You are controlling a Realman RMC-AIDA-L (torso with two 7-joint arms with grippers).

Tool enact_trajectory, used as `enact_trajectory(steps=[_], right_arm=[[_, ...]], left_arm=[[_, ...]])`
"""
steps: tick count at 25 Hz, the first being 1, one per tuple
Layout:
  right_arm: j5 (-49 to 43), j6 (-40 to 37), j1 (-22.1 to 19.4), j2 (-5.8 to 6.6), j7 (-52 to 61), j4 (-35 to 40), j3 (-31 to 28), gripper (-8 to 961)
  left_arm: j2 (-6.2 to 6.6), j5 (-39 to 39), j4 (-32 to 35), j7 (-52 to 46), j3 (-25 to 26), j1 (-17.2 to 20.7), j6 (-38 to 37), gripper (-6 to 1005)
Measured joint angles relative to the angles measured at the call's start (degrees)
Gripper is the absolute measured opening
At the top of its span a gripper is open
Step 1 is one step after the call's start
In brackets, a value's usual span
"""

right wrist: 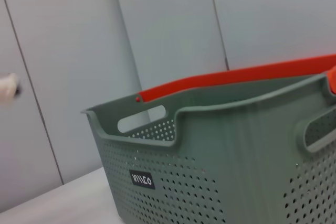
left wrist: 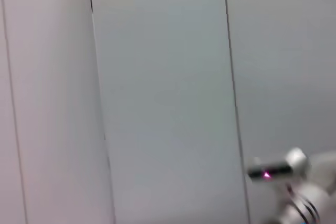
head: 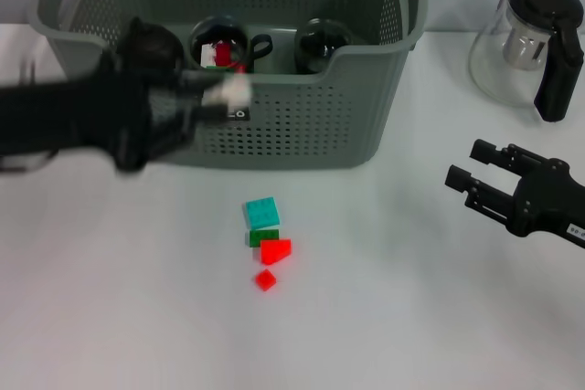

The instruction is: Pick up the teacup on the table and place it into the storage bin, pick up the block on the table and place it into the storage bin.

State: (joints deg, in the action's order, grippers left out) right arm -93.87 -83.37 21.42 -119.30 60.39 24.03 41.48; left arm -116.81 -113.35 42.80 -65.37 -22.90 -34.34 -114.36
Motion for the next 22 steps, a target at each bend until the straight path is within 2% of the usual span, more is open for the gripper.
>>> enact_trajectory(steps=[4, 7, 10, 13, 16, 18, 22], right_arm=[[0.00, -0.09, 0.33, -0.10, -0.06, 0.04, 0.00, 645], [0.00, -0.10, 0.44, -0.20, -0.10, 0.10, 0.00, 646], [0.00, -0.13, 0.48, -0.25, -0.10, 0.12, 0.00, 646], [0.00, -0.14, 0.65, -0.24, -0.10, 0.14, 0.00, 646], [0.02, -0.37, 0.72, -0.24, -0.10, 0.14, -0.02, 646], [0.05, -0.68, 0.73, -0.24, -0.10, 0.14, -0.34, 645], [0.08, -1.06, 0.71, -0.24, -0.10, 0.14, -1.47, 645]], left_arm=[[-0.50, 4.10, 0.39, -2.83, 0.00, -4.11, 5.40, 186], [-1.14, 6.15, 0.56, -5.54, -0.29, -6.74, 14.40, 186], [-1.21, 6.21, 0.63, -8.69, -2.16, -8.65, 23.73, 187], [-0.75, 5.31, 0.87, -11.77, -8.40, -9.11, 34.00, 187], [-0.50, 4.77, 1.62, -14.73, -17.16, -8.47, 45.95, 187], [-0.58, 3.72, 2.22, -15.58, -20.17, -8.02, 50.00, 187], [-1.35, -1.24, 3.88, -16.30, -21.99, -7.69, 52.82, 187]])
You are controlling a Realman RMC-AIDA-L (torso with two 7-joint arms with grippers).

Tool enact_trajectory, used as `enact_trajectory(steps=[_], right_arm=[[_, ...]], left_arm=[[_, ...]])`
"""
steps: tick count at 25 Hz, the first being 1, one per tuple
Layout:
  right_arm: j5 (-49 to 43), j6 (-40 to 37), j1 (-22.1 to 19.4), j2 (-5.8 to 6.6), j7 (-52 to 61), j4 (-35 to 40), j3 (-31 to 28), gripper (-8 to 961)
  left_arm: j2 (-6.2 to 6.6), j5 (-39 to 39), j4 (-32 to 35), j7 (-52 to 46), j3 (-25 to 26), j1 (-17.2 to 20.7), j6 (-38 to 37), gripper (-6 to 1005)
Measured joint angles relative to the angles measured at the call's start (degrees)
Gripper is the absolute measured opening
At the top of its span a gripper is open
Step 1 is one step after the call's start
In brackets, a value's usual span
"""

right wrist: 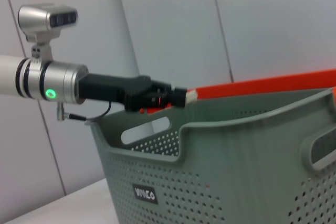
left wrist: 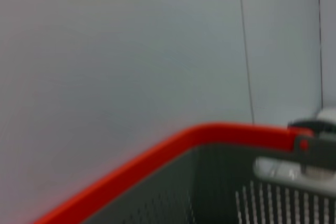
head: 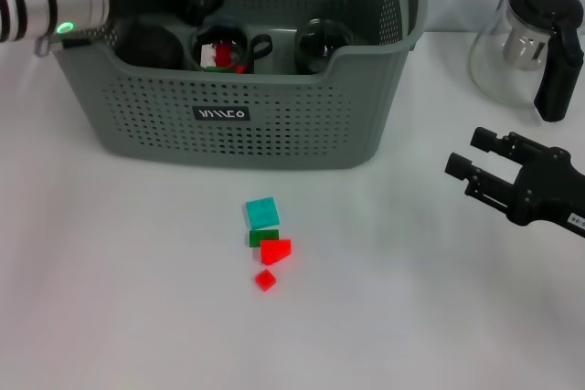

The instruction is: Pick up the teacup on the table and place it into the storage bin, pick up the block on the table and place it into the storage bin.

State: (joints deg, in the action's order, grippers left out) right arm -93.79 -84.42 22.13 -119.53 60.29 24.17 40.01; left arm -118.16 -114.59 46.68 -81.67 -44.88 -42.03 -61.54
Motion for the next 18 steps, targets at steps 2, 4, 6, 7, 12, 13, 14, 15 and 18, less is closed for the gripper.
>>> enact_trajectory(steps=[2, 4, 6, 7, 12, 13, 14, 15, 18], right_arm=[[0.01, -0.17, 0.00, 0.00, -0.01, -0.01, -0.41, 645], [0.01, -0.31, 0.02, 0.04, -0.05, -0.08, -0.69, 645], [0.02, -0.31, 0.07, 0.08, -0.06, -0.01, -0.71, 645], [0.01, -0.31, 0.09, 0.08, -0.06, 0.04, -0.71, 645], [0.01, -0.31, 0.14, 0.09, -0.09, 0.09, -0.72, 645], [0.02, -0.32, 0.13, 0.09, -0.09, 0.10, -0.73, 644], [0.02, -0.35, 0.10, 0.09, -0.09, 0.10, -0.73, 644], [0.01, -0.34, 0.04, 0.09, -0.09, 0.09, -0.73, 644], [0.01, -0.37, -0.11, 0.09, -0.09, 0.02, -0.73, 644]], left_arm=[[-0.48, -2.41, 0.80, -1.49, -0.30, 0.05, 1.22, 186], [-1.29, -4.34, 1.81, -3.55, -0.69, 0.06, 3.27, 186], [-2.24, -5.39, 2.83, -4.65, -0.95, 0.09, 4.90, 195], [-2.74, -5.67, 3.38, -5.12, -0.96, 0.13, 5.61, 204], [-4.15, -5.50, 7.10, -7.95, -0.81, 0.95, 5.44, 358], [-4.43, -4.24, 8.50, -8.01, -0.51, 1.67, 4.17, 475], [-4.72, -2.16, 10.12, -8.00, -0.14, 2.80, 2.30, 511], [-4.97, 0.28, 11.61, -7.89, 0.27, 4.29, -0.30, 548], [-4.18, 9.76, 12.88, -7.44, 0.67, 8.78, -9.80, 657]])
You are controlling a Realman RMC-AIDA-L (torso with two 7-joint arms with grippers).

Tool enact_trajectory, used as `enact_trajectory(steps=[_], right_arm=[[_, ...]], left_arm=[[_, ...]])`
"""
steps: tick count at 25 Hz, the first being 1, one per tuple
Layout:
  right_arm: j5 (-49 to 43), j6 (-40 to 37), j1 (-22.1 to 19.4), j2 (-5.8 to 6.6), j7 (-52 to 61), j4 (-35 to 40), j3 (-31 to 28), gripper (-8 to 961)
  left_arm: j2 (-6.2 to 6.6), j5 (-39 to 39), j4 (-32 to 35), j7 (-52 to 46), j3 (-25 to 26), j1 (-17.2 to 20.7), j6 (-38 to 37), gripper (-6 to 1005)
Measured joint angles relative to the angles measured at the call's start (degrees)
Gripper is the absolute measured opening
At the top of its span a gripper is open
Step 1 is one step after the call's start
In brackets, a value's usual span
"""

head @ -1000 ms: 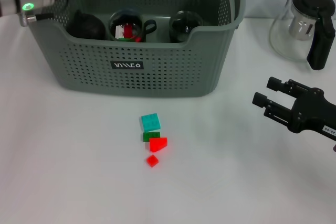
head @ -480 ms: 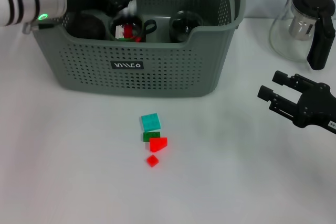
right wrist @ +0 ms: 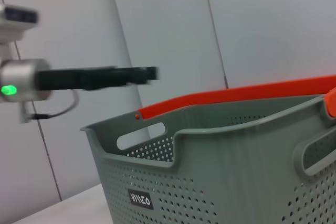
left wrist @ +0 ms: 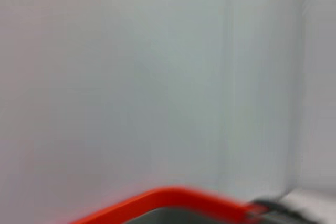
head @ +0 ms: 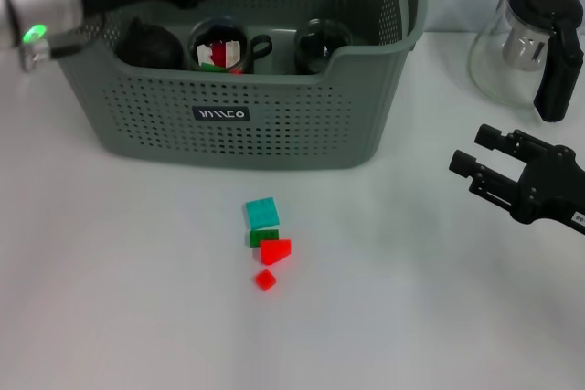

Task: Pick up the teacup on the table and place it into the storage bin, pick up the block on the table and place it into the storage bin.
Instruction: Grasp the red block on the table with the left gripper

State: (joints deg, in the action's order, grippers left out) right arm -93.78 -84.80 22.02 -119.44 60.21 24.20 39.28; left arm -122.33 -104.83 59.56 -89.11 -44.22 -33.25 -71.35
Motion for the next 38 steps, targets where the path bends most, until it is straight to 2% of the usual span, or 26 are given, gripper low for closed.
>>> enact_trajectory(steps=[2, 5, 8, 12, 16, 21, 25, 32, 38], right_arm=[[-0.01, -0.01, -0.02, -0.01, 0.02, -0.01, 0.00, 644], [0.00, -0.02, 0.15, 0.00, 0.31, 0.02, 0.00, 644], [0.00, -0.02, 0.33, -0.02, 0.42, 0.02, 0.00, 645], [-0.01, 0.25, 0.42, 0.10, 0.48, -0.32, 0.00, 645], [-0.16, 0.44, 0.40, 0.19, 0.50, -0.47, 0.01, 646], [-0.42, 0.51, 0.00, 0.18, 0.84, -0.48, 0.00, 646], [-0.44, 0.52, -0.31, 0.08, 1.22, -0.54, 0.00, 646], [-0.45, 0.52, -0.61, -0.07, 1.24, -0.56, 0.00, 645], [-0.36, 0.77, -0.80, 0.00, 1.23, -0.56, 0.00, 645]], left_arm=[[1.37, 4.52, -2.09, 0.23, 0.36, 2.46, -6.89, 694], [2.08, 4.67, -5.80, 3.35, 2.83, 4.71, -15.61, 697], [1.38, 3.46, -9.17, 13.66, 6.46, 7.93, -24.54, 701], [-0.39, 1.30, -10.59, 22.17, 7.73, 12.70, -28.08, 704], [-1.40, -4.88, -12.74, 29.23, 7.53, 14.56, -27.95, 702], [-1.03, -12.04, -17.82, 32.35, 7.45, 12.91, -26.84, 699], [-1.04, -15.65, -20.80, 33.45, 7.08, 11.50, -23.06, 687], [-1.83, -16.94, -26.17, 42.87, 5.72, 10.51, -17.59, 669], [-1.92, -17.00, -30.19, 43.64, 4.69, 8.71, -10.45, 648]])
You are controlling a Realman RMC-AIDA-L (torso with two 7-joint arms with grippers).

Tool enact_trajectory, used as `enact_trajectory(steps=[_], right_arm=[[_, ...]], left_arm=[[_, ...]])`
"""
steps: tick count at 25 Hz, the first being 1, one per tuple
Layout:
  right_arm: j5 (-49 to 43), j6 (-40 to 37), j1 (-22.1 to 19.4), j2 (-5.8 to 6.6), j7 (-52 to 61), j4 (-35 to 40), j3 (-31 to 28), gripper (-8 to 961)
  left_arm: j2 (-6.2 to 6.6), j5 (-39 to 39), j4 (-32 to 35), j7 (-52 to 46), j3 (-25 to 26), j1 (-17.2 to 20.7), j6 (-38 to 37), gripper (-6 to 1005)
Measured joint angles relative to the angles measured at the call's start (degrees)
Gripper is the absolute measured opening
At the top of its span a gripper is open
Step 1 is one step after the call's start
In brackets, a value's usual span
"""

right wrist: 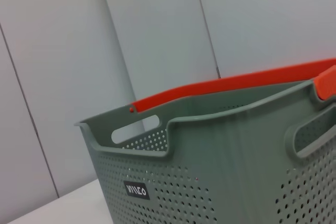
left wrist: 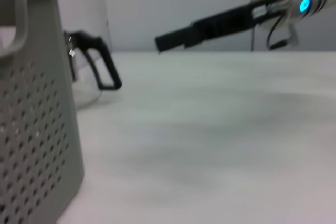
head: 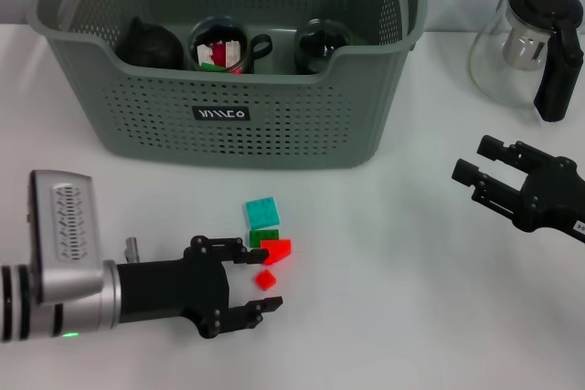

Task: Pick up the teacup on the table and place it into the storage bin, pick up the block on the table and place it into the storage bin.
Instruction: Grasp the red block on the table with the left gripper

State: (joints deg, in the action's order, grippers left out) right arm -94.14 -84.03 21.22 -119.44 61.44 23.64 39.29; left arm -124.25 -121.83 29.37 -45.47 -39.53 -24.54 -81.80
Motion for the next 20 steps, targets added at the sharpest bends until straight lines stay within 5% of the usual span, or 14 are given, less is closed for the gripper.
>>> enact_trajectory(steps=[20], right_arm=[[0.18, 0.28, -0.13, -0.05, 0.00, -0.09, 0.00, 644]], left_arm=[[-0.06, 0.41, -2.78, -0.18, -1.10, -1.48, 6.77, 515]])
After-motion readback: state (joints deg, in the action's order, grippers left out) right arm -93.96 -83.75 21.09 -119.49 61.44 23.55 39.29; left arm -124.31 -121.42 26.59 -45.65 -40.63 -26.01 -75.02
